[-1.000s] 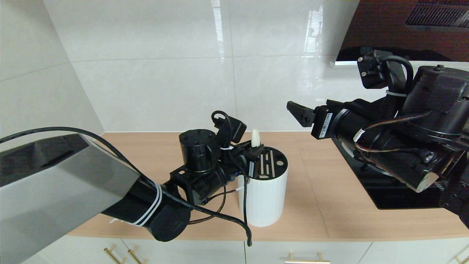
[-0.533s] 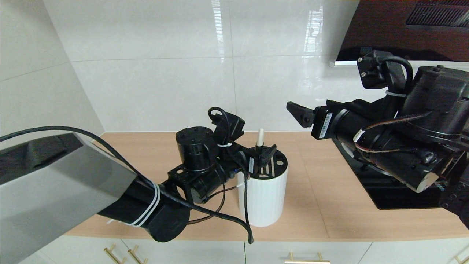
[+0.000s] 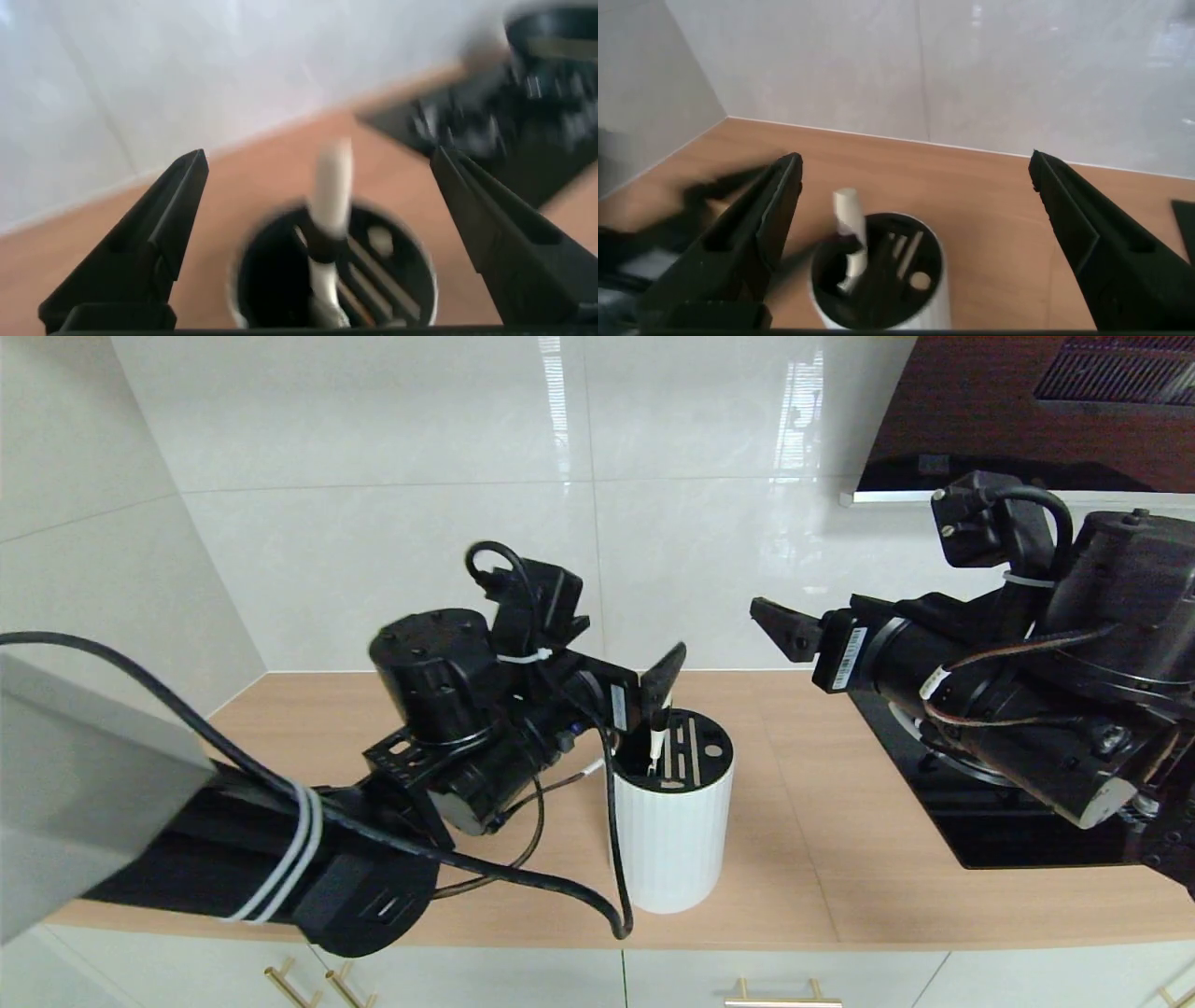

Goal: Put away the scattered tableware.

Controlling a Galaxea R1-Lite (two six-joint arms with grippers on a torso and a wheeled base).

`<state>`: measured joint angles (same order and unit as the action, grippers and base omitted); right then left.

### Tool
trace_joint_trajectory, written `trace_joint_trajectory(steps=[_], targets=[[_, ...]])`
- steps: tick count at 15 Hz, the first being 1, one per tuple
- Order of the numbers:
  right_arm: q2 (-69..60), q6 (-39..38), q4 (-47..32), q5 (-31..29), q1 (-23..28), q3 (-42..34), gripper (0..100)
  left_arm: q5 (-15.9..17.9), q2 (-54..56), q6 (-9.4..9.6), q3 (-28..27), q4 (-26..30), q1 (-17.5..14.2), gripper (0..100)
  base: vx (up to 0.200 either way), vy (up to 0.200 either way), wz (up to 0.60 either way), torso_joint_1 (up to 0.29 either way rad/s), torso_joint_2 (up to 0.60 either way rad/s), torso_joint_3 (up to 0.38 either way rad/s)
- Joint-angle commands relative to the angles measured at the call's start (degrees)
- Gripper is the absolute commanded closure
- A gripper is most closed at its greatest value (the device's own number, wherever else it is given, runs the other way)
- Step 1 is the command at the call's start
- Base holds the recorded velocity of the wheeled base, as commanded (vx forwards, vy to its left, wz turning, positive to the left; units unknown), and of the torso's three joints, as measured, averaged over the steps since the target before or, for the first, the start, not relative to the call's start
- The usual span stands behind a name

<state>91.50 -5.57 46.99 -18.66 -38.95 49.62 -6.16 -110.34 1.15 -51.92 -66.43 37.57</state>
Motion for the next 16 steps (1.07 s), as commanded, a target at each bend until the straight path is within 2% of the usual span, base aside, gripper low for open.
trace_joint_trajectory(steps=[1,2,6,9,10,11,12,13,14,15,16], targets=[[-4.8,0.1,0.0,0.0,2.4,-5.7,0,-2.3,14.1,-0.44,3.8,0.0,-1.6,0,0.000,0.000,0.00,0.000,0.00,0.000],[-6.9,0.1,0.0,0.0,3.3,-7.9,0,-2.5,17.8,-0.27,6.3,0.0,-2.4,0,0.000,0.000,0.00,0.000,0.00,0.000],[-21.8,1.9,-0.1,0.1,14.2,-23.5,0,-2.4,37.7,-0.44,25.3,0.1,-9.7,0,0.000,0.000,0.00,0.000,0.00,0.000],[-38.2,4.4,-0.3,0.6,18.4,-35.9,0,-2.5,54.6,-0.62,40.8,2.9,-10.9,0,0.000,0.000,0.00,0.000,0.00,0.000],[-44.7,6.1,-1.2,0.4,18.5,-39.0,0,-2.5,61.0,-0.71,44.0,7.1,-12.5,0,0.000,0.000,0.00,0.000,0.00,0.000],[-47.7,7.2,-2.3,0.3,18.5,-39.9,0,-2.5,63.8,-0.79,45.0,9.4,-14.0,0,0.000,0.000,0.00,0.000,0.00,0.000],[-55.5,10.8,-7.5,-0.1,19.6,-40.9,0,-2.3,71.1,-1.06,46.1,16.7,-17.0,0,0.000,0.000,0.00,0.000,0.00,0.000],[-64.8,13.7,-16.8,-0.4,22.9,-40.0,0,-2.2,80.3,-1.06,45.9,27.1,-20.3,0,0.000,0.000,0.00,0.000,0.00,0.000],[-70.8,13.7,-25.0,-0.4,25.2,-37.4,0,-1.1,86.5,-1.06,45.1,34.4,-24.3,0,0.000,0.000,0.00,0.000,0.00,0.000],[-72.3,13.7,-27.2,-0.4,25.9,-36.3,0,-0.5,88.2,-1.06,44.8,36.3,-25.3,0,0.000,0.000,0.00,0.000,0.00,0.000],[-81.1,13.6,-37.8,-0.4,29.3,-33.2,0,4.7,97.0,-1.15,42.4,46.6,-30.0,0,0.000,0.000,0.00,0.000,0.00,0.000]])
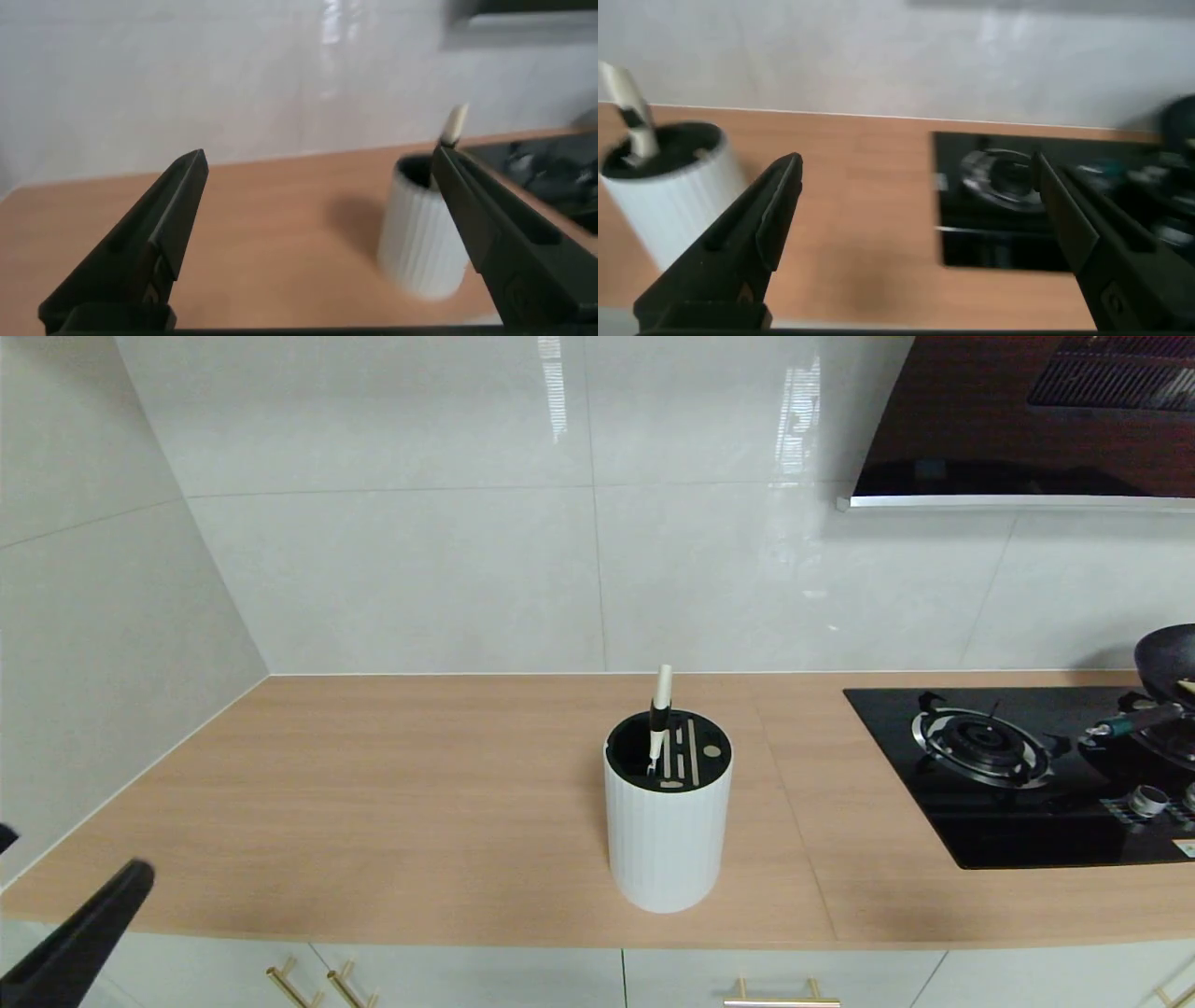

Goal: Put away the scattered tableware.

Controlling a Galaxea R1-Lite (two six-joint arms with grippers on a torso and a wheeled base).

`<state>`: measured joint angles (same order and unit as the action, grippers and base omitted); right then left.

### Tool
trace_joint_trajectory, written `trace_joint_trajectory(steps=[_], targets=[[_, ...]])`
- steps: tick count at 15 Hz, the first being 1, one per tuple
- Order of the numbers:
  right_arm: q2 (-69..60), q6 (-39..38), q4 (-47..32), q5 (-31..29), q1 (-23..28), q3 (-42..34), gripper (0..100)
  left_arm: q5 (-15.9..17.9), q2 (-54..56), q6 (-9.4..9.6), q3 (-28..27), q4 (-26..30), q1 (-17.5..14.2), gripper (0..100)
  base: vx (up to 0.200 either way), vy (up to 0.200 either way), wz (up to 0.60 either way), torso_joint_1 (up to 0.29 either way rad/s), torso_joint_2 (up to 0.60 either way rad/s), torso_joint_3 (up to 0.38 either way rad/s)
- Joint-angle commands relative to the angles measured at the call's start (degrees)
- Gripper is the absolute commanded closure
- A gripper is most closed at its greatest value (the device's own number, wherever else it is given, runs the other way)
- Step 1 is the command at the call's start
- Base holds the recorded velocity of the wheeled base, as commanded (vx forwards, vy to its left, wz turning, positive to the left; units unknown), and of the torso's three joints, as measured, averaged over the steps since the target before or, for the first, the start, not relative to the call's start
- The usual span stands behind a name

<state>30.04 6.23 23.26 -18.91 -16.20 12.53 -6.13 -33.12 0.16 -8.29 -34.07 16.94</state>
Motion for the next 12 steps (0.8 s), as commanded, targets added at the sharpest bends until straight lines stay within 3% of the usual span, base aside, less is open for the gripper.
trace_joint_trajectory(steps=[1,2,3,5,7,8,10,11,12], targets=[[-22.5,1.8,-17.1,-0.2,7.7,4.5,0,6.1,22.6,-0.42,-2.2,18.2,-11.3,0,0.000,0.000,0.00,0.000,0.00,0.000],[-24.4,1.7,-20.1,-0.8,8.8,5.1,0,7.7,26.9,-1.48,-4.3,24.8,-14.0,0,0.000,0.000,0.00,0.000,0.00,0.000],[-24.3,1.5,-19.6,-2.2,9.1,5.9,0,8.4,29.2,-1.92,-5.2,28.5,-15.0,0,0.000,0.000,0.00,0.000,0.00,0.000],[-24.9,1.6,-19.9,-2.2,15.0,6.7,0,8.2,33.1,-2.18,-4.7,33.0,-16.9,0,0.000,0.000,0.00,0.000,0.00,0.000],[-25.3,1.6,-20.0,-1.4,16.3,6.5,0,8.0,33.1,-2.27,-4.3,32.8,-16.9,0,0.000,0.000,0.00,0.000,0.00,0.000],[-26.3,1.1,-19.7,0.6,18.2,3.4,0,6.0,33.1,-3.85,-1.9,30.2,-16.9,0,0.000,0.000,0.00,0.000,0.00,0.000],[-26.3,1.2,-18.5,1.4,18.2,-2.1,0,6.0,33.1,0.72,4.9,28.8,-16.9,0,0.000,0.000,0.00,0.000,0.00,0.000],[-26.3,1.2,-18.2,2.3,18.2,-4.7,0,6.0,33.1,0.81,8.2,25.5,-16.9,0,0.000,0.000,0.00,0.000,0.00,0.000],[-26.3,1.2,-18.2,3.1,18.1,-6.6,0,5.9,33.1,0.54,8.3,26.2,-16.9,0,0.000,0.000,0.00,0.000,0.00,0.000]])
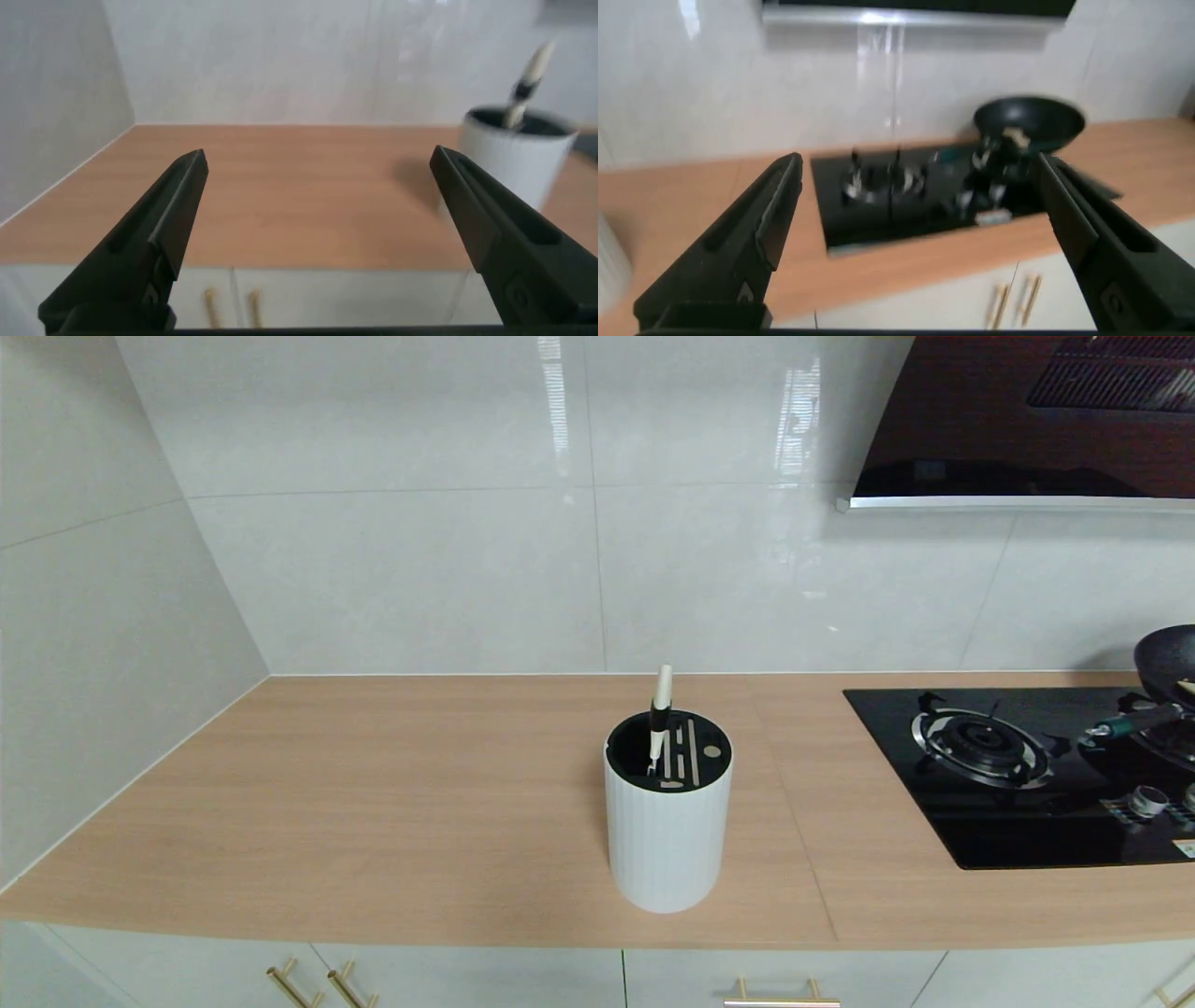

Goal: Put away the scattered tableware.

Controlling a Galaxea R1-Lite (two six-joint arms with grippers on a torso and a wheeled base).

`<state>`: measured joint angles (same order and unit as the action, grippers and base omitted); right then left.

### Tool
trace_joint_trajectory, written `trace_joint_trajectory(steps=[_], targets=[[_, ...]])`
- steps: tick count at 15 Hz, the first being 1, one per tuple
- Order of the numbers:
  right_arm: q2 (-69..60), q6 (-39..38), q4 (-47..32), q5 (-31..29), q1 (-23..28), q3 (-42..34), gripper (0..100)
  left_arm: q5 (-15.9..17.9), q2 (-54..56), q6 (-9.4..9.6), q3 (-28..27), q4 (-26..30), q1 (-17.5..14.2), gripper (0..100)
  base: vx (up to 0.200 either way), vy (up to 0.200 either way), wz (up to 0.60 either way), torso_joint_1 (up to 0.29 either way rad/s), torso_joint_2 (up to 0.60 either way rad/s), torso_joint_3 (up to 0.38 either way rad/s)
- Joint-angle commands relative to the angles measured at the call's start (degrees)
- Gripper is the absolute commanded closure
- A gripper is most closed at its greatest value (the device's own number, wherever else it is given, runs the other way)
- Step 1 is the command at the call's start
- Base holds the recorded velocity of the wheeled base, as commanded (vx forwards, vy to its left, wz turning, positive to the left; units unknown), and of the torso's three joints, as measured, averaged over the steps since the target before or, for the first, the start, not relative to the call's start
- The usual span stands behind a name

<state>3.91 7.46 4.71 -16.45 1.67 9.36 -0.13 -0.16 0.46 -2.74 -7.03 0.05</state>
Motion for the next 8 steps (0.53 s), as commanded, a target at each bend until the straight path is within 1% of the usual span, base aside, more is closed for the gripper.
trace_joint_trajectory(steps=[1,2,3,4,5,6,7,8], targets=[[-1.4,0.2,0.3,2.3,-0.4,-6.6,0,-0.5,0.2,-0.02,2.7,2.3,0.0,0,0.000,0.000,0.00,0.000,0.00,0.000],[-3.3,1.0,0.3,3.6,-1.2,-8.8,0,-1.2,0.2,0.24,2.7,6.2,0.0,0,0.000,0.000,0.00,0.000,0.00,0.000],[-3.9,1.1,-0.6,4.8,-1.5,-9.4,0,-1.3,0.2,0.24,2.4,7.6,0.0,0,0.000,0.000,0.00,0.000,0.00,0.000],[-3.9,-2.2,-1.4,7.6,-1.6,-9.3,0,-1.2,0.2,0.50,2.7,6.2,0.0,0,0.000,0.000,0.00,0.000,0.00,0.000],[-3.9,-3.1,-1.5,8.0,-1.6,-9.3,0,-1.1,0.2,0.50,2.7,6.2,0.0,0,0.000,0.000,0.00,0.000,0.00,0.000],[-3.8,-5.7,-2.1,12.0,-1.6,-9.2,0,-0.7,0.2,1.38,2.7,6.3,0.0,0,0.000,0.000,0.00,0.000,0.00,0.000],[-3.6,-6.8,-4.4,14.7,-1.6,-9.4,0,-0.2,0.2,1.65,2.7,6.3,0.0,0,0.000,0.000,0.00,0.000,0.00,0.000],[-3.7,-6.8,-5.1,14.9,-1.8,-9.3,0,-0.2,0.2,1.47,2.7,6.3,0.0,0,0.000,0.000,0.00,0.000,0.00,0.000]])
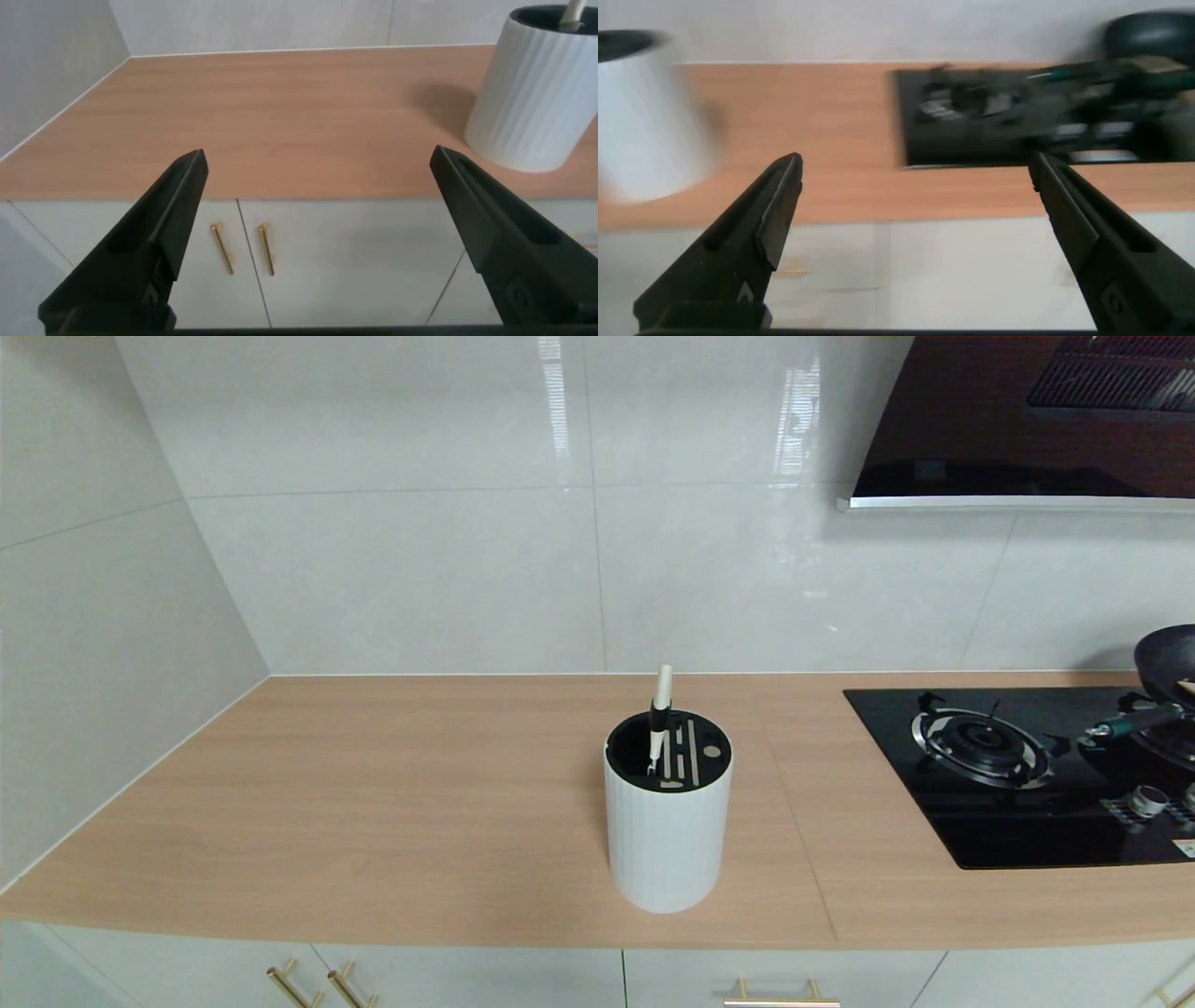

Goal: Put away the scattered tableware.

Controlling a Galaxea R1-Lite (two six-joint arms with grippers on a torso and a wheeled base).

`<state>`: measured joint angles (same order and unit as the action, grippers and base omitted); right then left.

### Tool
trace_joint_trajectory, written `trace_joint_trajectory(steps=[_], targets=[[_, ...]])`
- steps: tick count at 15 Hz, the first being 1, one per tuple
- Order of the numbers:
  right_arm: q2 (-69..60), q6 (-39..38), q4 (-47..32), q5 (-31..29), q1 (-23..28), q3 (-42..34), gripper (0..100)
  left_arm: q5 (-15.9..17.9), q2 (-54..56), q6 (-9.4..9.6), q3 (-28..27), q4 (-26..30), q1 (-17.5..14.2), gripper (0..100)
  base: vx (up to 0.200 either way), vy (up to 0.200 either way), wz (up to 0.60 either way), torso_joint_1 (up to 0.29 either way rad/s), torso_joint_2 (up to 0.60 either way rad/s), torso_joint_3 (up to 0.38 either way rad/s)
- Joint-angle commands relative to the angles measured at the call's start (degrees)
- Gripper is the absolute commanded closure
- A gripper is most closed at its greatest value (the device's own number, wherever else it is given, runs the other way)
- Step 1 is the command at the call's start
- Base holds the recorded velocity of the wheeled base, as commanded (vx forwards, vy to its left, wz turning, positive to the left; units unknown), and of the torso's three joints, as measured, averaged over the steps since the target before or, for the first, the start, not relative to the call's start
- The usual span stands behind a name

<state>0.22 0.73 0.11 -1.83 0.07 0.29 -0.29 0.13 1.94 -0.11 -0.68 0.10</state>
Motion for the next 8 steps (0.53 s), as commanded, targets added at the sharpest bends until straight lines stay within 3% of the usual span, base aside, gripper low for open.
trace_joint_trajectory(steps=[1,8], targets=[[0.0,-0.3,-0.1,0.5,-0.2,-0.3,0,-0.1,-0.1,-0.36,0.0,-0.1,0.0,0,0.000,0.000,0.00,0.000,0.00,0.000],[-0.1,-0.4,-0.1,0.6,-0.2,-0.3,0,-0.2,-0.1,-2.29,-0.1,-0.3,0.0,0,0.000,0.000,0.00,0.000,0.00,0.000]])
